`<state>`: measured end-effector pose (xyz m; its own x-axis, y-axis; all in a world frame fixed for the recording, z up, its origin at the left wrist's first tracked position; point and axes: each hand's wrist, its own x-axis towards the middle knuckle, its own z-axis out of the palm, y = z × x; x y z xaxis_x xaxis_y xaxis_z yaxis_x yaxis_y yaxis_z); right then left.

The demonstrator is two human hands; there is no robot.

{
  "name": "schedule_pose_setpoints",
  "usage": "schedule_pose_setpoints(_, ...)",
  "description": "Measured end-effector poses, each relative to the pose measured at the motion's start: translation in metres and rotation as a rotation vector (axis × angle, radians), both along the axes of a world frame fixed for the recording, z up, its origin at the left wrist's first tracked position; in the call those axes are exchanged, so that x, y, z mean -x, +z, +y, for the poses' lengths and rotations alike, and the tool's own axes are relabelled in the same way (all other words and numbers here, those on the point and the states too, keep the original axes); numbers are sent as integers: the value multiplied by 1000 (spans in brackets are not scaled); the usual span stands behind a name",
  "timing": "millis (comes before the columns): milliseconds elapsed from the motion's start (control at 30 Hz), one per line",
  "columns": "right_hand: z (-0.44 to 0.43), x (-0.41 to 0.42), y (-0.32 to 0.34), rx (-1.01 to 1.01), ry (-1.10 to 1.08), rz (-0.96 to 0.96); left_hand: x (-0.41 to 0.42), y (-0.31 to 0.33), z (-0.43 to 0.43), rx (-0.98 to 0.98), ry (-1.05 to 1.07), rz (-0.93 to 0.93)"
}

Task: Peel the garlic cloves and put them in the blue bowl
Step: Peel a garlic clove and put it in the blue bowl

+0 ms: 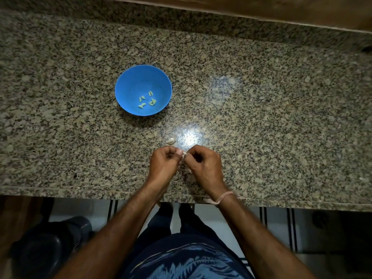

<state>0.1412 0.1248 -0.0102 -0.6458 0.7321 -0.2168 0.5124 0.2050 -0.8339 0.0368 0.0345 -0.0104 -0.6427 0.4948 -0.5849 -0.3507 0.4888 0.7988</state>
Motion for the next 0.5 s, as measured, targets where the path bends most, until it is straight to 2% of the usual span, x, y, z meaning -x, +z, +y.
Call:
schedule_pose_setpoints(67,3,2,1,337,-127,43,0,0,-1,-43,-59,113)
schedule_pose_setpoints(100,5,2,1,436,-168,61,-1,0,-1,-77,-71,102)
schedule_pose_setpoints(200,11,2,4,570,-188,111,-2,-1,0,-150,-10,-71)
schedule_pose_setpoints(267,12,0,3,526,-162,116,-4,-2,4,-131,41,-130)
schedule_pose_setpoints(400,12,1,-6,292,-98,73,-7,-7,10,-73,78,-143)
schedule_pose_setpoints(500,14,-3,-11,36,25,-55,-7,-13,10,-29,48,-40)
